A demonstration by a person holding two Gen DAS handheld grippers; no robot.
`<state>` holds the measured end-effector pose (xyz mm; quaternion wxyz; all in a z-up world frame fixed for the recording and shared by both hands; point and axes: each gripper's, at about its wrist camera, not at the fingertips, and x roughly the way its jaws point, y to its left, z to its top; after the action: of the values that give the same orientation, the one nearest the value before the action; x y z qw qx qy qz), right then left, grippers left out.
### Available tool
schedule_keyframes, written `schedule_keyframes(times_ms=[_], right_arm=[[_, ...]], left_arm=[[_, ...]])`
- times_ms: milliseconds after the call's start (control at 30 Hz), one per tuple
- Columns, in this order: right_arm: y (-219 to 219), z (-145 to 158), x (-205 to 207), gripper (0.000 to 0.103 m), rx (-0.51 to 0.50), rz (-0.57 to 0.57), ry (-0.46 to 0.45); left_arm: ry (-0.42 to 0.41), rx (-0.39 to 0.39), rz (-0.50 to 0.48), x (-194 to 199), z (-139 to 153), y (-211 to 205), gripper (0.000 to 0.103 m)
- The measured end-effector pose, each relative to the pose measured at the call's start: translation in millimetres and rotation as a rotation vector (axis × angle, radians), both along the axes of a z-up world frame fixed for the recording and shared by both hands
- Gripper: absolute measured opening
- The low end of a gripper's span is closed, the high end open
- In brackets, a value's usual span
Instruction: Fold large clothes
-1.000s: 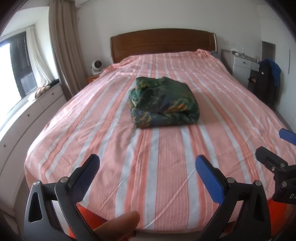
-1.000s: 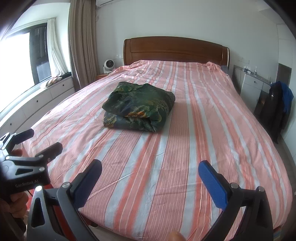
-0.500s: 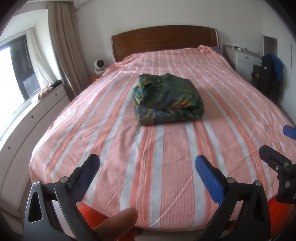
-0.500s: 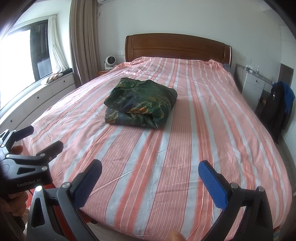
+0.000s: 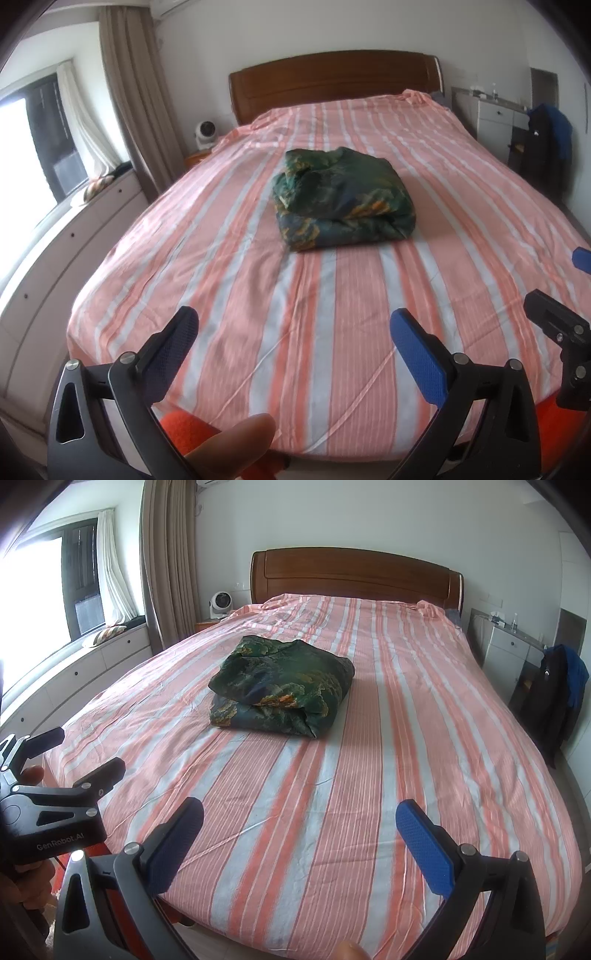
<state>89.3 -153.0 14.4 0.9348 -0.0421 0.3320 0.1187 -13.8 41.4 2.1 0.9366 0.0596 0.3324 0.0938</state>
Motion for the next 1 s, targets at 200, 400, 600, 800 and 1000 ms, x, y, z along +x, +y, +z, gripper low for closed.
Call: schedule_keyframes(times_ms=[200, 400, 600, 800, 1000], right_arm=[[2.2, 5.3, -2.6, 0.103, 0.009, 0.005, -0.009], [5.4, 9.7, -5.1, 0.103, 0.015, 0.017, -0.014], [6.9, 8.6, -5.3, 0.103, 0.011, 0.02, -0.007], [7.8, 9.4, -4.9, 0.103, 0.009, 0.024, -0.009], [12.4, 10.4, -5.7, 0.103, 0.008, 0.041, -0.011]], left_arm=[[0.008, -0.011, 0.007, 0.5, 1.6, 3.2, 0.103], [0.005, -0.011, 0.01, -0.4, 2.9, 5.5, 0.103], [-0.005, -0.008, 0.014, -2.8, 5.0, 6.0, 0.103], [-0.016, -0.008, 0.019, -3.7, 7.9, 6.3, 0.103], [-0.03, -0.018, 0.02, -6.0, 12.1, 7.5, 0.103]])
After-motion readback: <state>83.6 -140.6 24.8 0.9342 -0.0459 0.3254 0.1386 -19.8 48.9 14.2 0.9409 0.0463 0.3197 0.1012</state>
